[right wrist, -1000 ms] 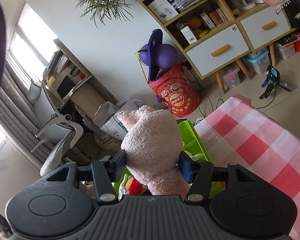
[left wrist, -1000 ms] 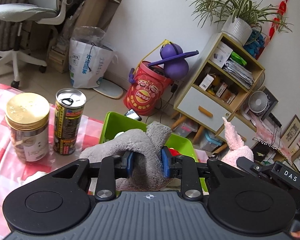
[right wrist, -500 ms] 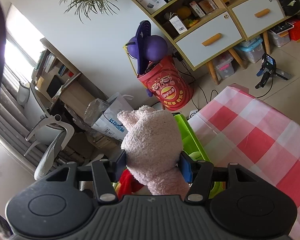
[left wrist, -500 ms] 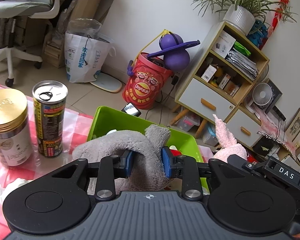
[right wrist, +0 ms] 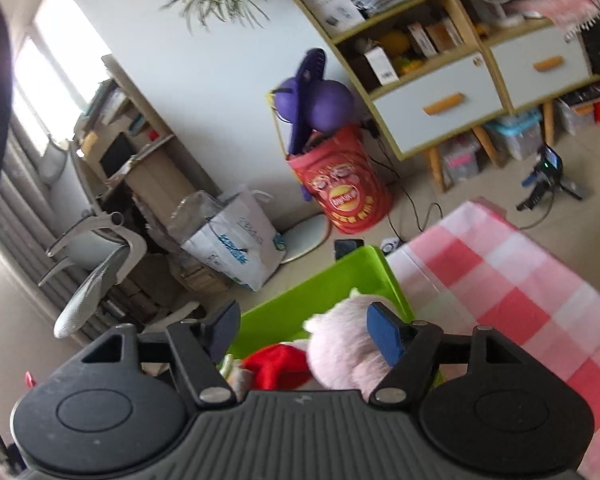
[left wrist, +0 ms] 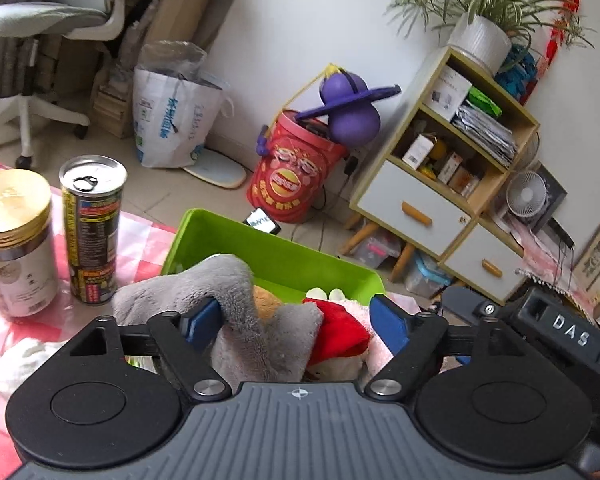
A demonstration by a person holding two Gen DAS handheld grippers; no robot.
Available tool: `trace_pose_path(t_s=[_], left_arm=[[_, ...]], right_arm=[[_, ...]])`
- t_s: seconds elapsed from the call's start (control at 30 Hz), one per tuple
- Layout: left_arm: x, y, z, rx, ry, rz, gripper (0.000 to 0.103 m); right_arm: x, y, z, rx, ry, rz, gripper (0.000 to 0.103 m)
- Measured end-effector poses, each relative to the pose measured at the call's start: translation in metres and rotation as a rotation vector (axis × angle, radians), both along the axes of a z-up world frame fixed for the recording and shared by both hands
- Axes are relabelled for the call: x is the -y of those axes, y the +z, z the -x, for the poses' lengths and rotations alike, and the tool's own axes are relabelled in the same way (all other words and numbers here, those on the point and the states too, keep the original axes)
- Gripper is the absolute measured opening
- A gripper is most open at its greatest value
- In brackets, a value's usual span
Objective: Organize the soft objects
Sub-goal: 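Open the left tool to drop the towel while the right tool drops the bunny into the bin, then move both tools back to the table toward the white sponge and white cloth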
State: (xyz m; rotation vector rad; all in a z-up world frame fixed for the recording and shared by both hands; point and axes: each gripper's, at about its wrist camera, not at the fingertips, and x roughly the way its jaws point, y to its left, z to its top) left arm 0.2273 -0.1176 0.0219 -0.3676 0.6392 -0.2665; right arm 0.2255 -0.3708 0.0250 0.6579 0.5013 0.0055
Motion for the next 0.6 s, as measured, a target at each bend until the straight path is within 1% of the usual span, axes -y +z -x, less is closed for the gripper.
trace_pose_path(t_s=[0.17,0.3,0.4,0.6], left_arm=[[0.002,0.009,0.023,-0.003,0.035,-0.005,0.081],[-0.002,0.023,0.042,0.049,0.008,-0.066,0.081],[-0.009,0.032,0.055,0.072,0.011,-0.106,0.082],[-0.033,0.038,0.073,0.063,0.023,-0.137,0.082]], right_arm=[[-0.001,0.015,0.016,0.029,0.01,0.022,0.051],[0.004,0.027,0.033,0.05,-0.008,0.037,0.051],[0.007,0.035,0.045,0.061,-0.009,0.061,0.051],[0.003,0.042,0.061,0.069,0.021,0.092,0.05]])
